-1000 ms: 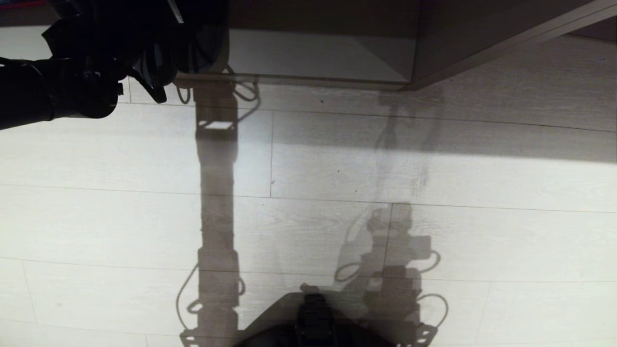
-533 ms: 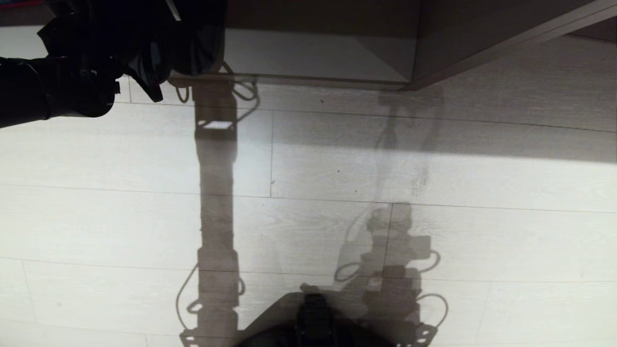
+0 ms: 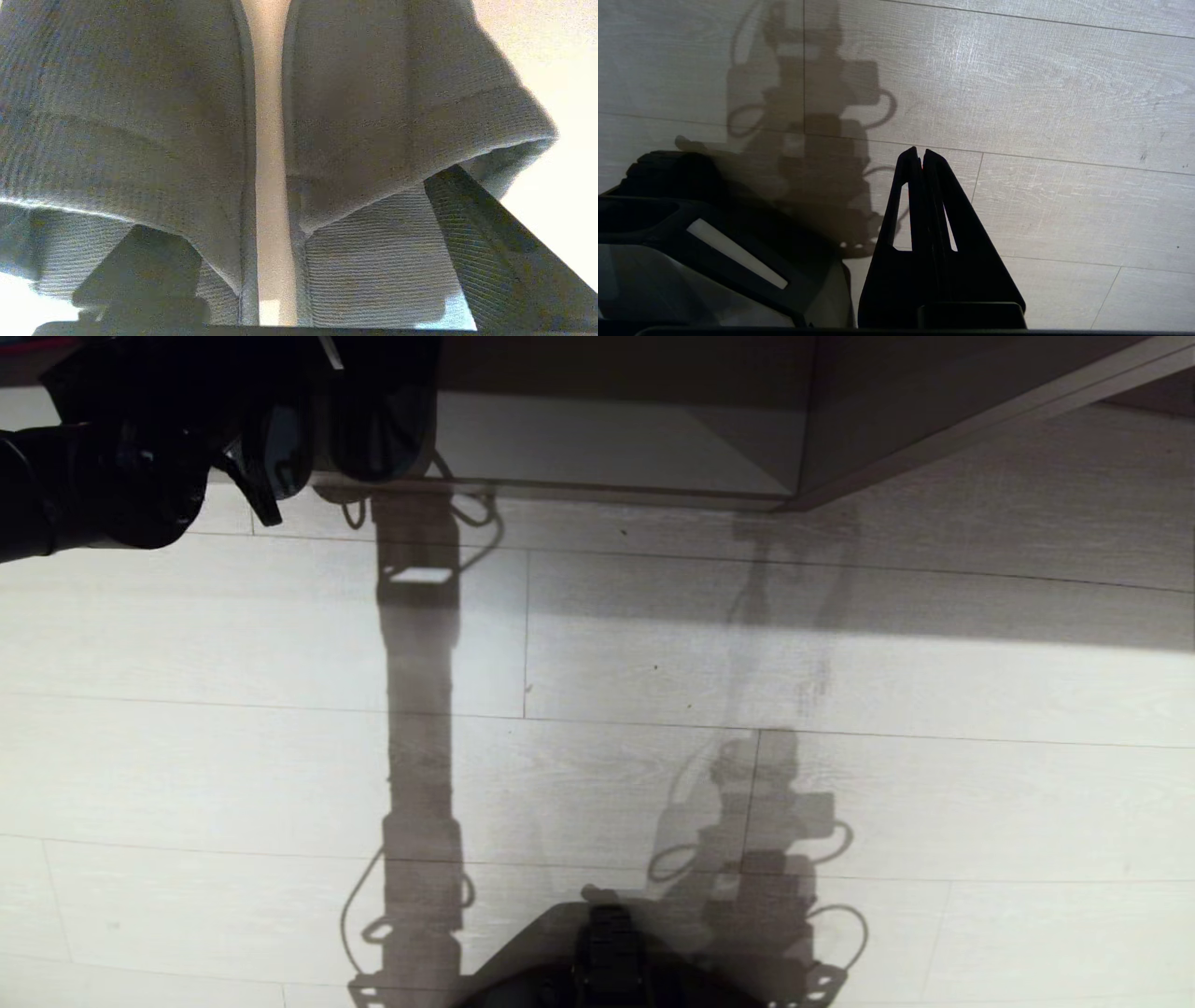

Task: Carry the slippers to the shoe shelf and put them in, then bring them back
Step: Place the slippers into the shoe cabinet

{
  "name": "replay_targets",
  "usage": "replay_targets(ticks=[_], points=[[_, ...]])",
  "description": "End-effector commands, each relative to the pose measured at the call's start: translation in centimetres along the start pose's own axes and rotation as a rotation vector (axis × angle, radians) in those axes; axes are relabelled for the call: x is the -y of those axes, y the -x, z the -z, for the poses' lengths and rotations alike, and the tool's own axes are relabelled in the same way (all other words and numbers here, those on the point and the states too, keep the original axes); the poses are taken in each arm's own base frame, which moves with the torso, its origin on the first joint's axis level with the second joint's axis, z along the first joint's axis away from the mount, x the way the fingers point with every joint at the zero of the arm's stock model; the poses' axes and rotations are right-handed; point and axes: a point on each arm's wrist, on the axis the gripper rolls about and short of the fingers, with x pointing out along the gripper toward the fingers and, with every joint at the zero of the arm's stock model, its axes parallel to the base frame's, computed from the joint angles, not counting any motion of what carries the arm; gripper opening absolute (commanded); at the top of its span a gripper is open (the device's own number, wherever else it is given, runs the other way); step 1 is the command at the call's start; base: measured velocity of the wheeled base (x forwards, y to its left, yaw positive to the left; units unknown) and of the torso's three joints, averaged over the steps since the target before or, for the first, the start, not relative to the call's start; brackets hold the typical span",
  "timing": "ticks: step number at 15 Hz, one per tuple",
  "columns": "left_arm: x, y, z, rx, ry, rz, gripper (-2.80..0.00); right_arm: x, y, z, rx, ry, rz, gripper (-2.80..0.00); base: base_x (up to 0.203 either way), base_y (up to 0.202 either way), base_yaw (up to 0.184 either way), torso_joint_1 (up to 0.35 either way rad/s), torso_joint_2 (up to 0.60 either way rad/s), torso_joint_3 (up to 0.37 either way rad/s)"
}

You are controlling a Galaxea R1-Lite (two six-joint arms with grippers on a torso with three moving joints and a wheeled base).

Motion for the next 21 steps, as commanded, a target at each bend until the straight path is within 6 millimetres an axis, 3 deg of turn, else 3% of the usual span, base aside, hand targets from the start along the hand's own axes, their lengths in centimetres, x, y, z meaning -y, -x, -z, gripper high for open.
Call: replay_targets(ticks=[1,5,8,12,21], points=[[0.1,0.2,-0.6,0.008,0.000,0.002,0.00,0.0,0.0,0.0,0.001,0.001,-0.001,-2.80,0.000,0.000,0.000,0.000,0.00,0.000],[0.1,0.6,-0.6,-0.026,-0.004,0.004,0.00,0.0,0.0,0.0,0.001,0.001,-0.001,-2.80,0.000,0.000,0.000,0.000,0.00,0.000],[0.1,-0.3,1.0,-0.020,-0.005,0.007,0.00,0.0,0.0,0.0,0.000,0.001,0.000,-2.80,0.000,0.000,0.000,0.000,0.00,0.000],[0.3,0.1,-0.5,0.027,0.000,0.113,0.00,0.0,0.0,0.0,-0.001,0.001,0.000,-2.80,0.000,0.000,0.000,0.000,0.00,0.000],[-0.1,0.6,-1.0,0.051,0.007,0.132,0.00,0.0,0.0,0.0,0.001,0.001,-0.001,-2.80,0.000,0.000,0.000,0.000,0.00,0.000]])
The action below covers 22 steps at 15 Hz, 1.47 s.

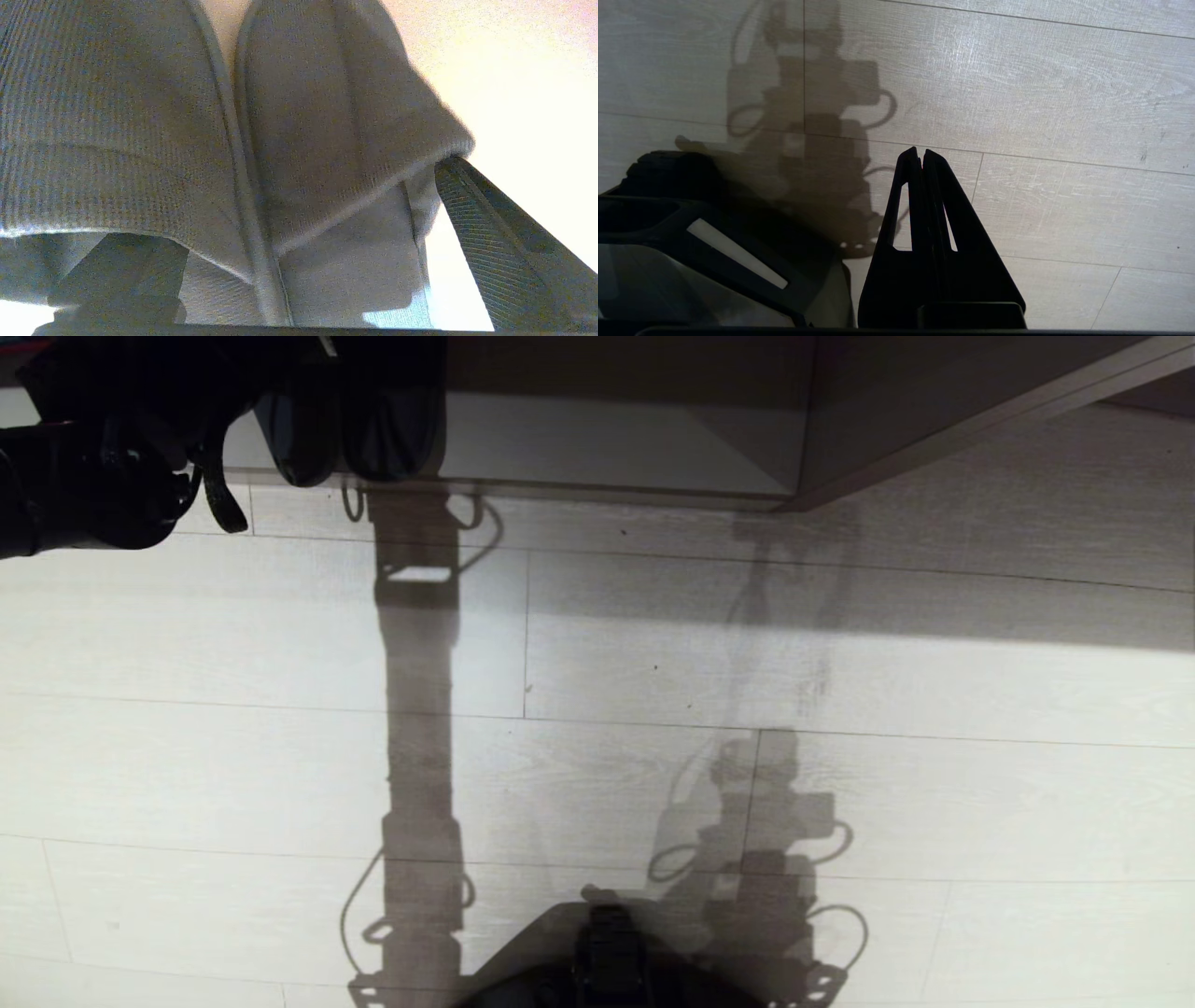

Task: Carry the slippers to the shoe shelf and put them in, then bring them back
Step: Place the slippers into the shoe cabinet

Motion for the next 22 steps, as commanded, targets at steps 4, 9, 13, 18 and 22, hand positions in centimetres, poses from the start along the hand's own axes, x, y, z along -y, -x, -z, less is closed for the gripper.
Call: replay_targets(ticks=[4,9,13,18,22], points=[[0.5,2.0,1.0,-0.050,0.031,0.006,0.00,0.0,0.0,0.0,-0.001,0.000,0.000,-2.80,0.000,0.000,0.000,0.000,0.00,0.000],[2.0,3.4,0.9,0.016,0.049,0.157,0.00,0.0,0.0,0.0,0.000,0.000,0.000,-2.80,0.000,0.000,0.000,0.000,0.00,0.000],[3.0,4.5,2.4,-0.070,0.062,0.175,0.00,0.0,0.0,0.0,0.000,0.000,-0.001,-2.80,0.000,0.000,0.000,0.000,0.00,0.000],[2.2,3.9,4.3,-0.093,-0.070,0.216,0.00,0.0,0.0,0.0,-0.001,0.000,-0.001,-2.80,0.000,0.000,0.000,0.000,0.00,0.000],[1.8,1.8,5.2,-0.012,-0.144,0.228,0.00,0.0,0.0,0.0,-0.001,0.000,-0.001,-2.80,0.000,0.000,0.000,0.000,0.00,0.000]])
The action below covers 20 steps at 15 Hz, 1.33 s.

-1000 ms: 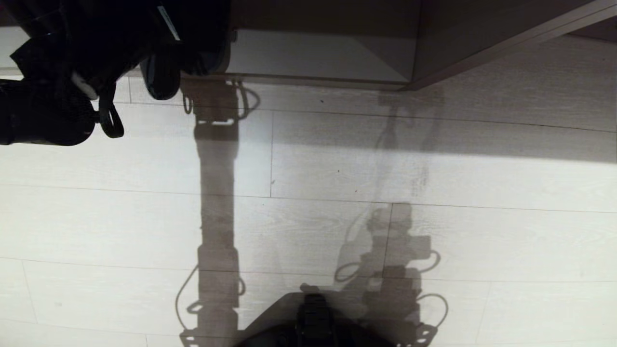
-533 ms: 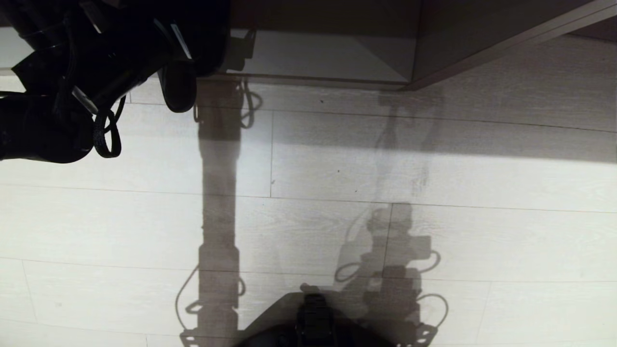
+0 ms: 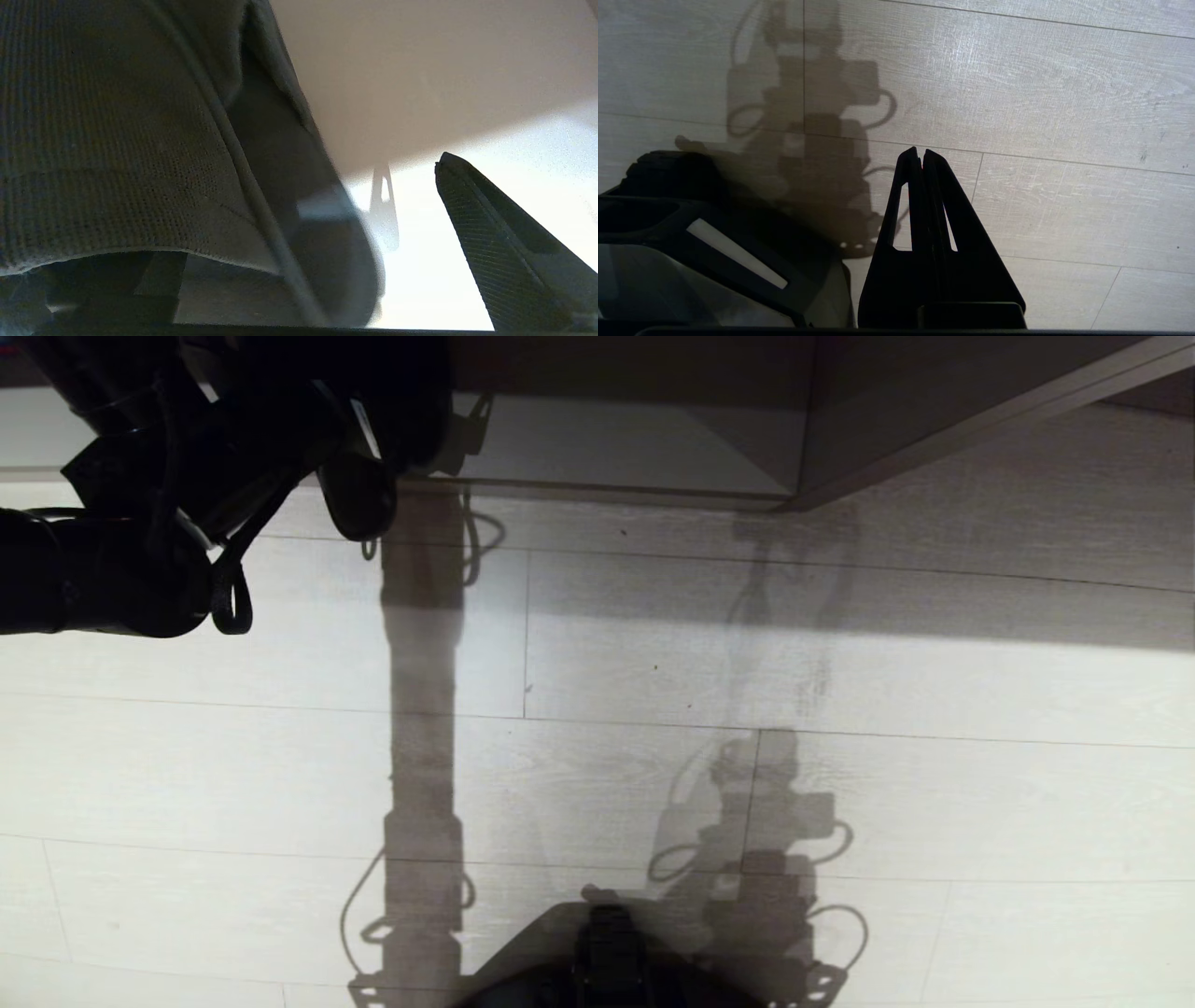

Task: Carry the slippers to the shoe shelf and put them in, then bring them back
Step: Place the slippers into the shoe cabinet

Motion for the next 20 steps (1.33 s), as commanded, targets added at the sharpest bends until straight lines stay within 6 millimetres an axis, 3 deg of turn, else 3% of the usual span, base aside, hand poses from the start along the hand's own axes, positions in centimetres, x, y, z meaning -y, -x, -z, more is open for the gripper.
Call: replay_targets(ticks=[1,11,20], points=[[-0.2,-1.2,1.7,0.031,-0.010,-0.003,0.00,0.0,0.0,0.0,0.000,0.000,0.001,-2.80,0.000,0.000,0.000,0.000,0.00,0.000],[-1.0,-1.7,0.6,0.102,-0.066,0.014,0.00,0.0,0.0,0.0,-0.001,0.000,0.000,-2.80,0.000,0.000,0.000,0.000,0.00,0.000],[0.9,0.0,5.5,-0.121,0.026,0.047,0.00,0.0,0.0,0.0,-0.001,0.000,-0.001,-2.80,0.000,0.000,0.000,0.000,0.00,0.000]])
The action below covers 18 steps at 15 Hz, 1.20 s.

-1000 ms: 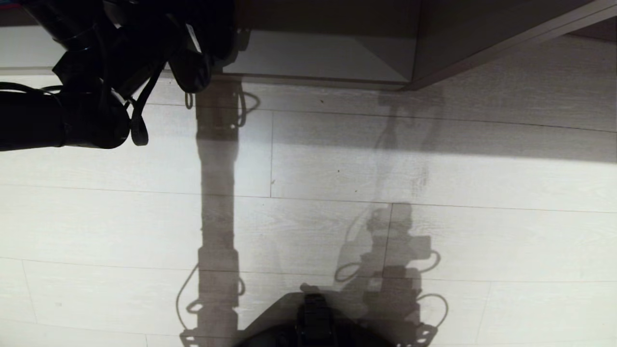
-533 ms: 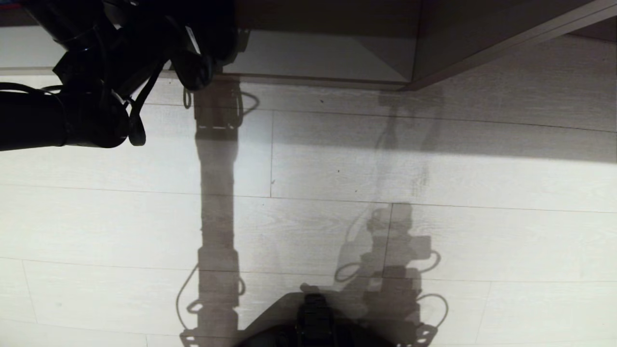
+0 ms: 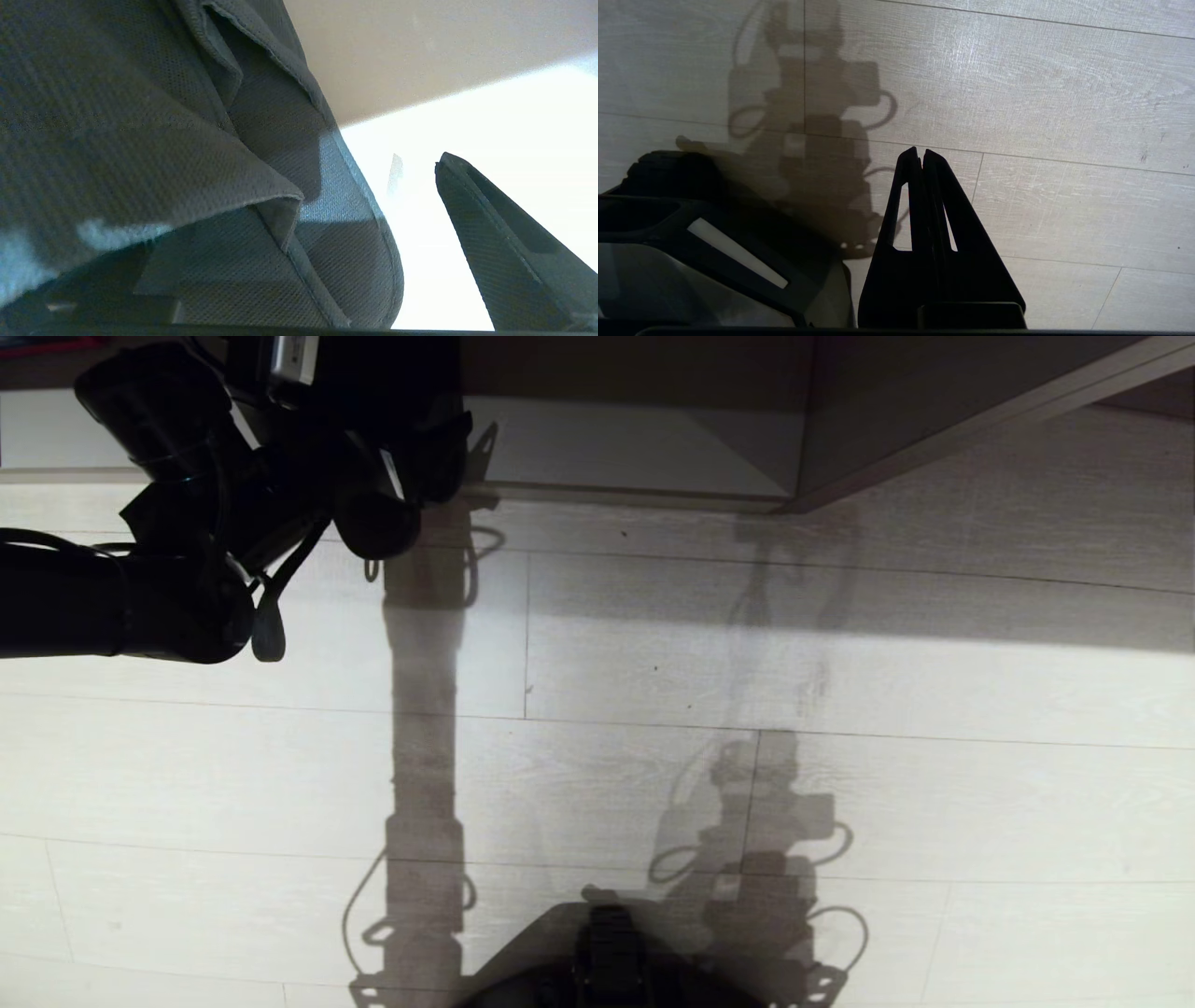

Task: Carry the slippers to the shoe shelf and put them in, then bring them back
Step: Place the slippers into the shoe cabinet

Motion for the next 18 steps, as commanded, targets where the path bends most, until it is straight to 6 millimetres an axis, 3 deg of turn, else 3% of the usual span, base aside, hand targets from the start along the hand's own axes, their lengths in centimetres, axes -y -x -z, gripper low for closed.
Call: replay_targets(ticks=[1,6,9,13,18], points=[[0.2,0.1,0.6,-0.036,-0.002,0.003,0.00,0.0,0.0,0.0,0.000,0.000,0.000,-2.80,0.000,0.000,0.000,0.000,0.00,0.000],[0.0,-0.3,2.2,-0.065,-0.034,-0.015,0.00,0.0,0.0,0.0,-0.001,0.000,0.000,-2.80,0.000,0.000,0.000,0.000,0.00,0.000],[-1.5,-0.8,2.6,-0.053,-0.093,-0.042,0.00,0.0,0.0,0.0,0.000,0.000,0.000,-2.80,0.000,0.000,0.000,0.000,0.00,0.000],[-2.8,-1.8,1.8,-0.009,-0.122,-0.067,0.00,0.0,0.0,0.0,0.000,0.000,0.001,-2.80,0.000,0.000,0.000,0.000,0.00,0.000],[-4.4,-2.7,-0.8,0.038,-0.151,-0.089,0.00,0.0,0.0,0.0,-0.001,0.000,0.001,-2.80,0.000,0.000,0.000,0.000,0.00,0.000]])
